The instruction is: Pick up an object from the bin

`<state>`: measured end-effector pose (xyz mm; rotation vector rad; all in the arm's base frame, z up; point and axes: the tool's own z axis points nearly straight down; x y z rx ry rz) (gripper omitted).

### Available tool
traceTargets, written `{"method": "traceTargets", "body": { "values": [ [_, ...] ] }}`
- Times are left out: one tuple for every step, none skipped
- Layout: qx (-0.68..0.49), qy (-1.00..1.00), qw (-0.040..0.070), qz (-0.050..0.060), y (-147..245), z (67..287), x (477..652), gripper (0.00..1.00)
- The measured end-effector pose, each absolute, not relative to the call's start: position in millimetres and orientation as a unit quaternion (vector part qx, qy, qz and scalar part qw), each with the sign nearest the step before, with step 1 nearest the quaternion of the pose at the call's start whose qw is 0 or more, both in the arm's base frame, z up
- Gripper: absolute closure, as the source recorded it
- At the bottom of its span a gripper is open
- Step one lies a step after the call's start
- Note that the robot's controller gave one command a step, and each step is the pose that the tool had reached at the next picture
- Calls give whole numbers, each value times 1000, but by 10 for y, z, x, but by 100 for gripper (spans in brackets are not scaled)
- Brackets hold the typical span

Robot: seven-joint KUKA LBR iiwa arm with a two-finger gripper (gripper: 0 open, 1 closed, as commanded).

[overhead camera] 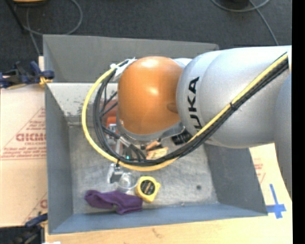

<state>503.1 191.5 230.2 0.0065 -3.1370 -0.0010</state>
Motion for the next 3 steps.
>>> {"method": "traceTargets", "body": {
  "values": [
    [0, -1000, -1, -1, 1907, 2338, 5049, 0],
    [18, -1000, -4, -2, 1862, 1853, 4928, 0],
    [12, -1000, -2, -2, 1341, 1236, 4861, 0]
  ]
}}
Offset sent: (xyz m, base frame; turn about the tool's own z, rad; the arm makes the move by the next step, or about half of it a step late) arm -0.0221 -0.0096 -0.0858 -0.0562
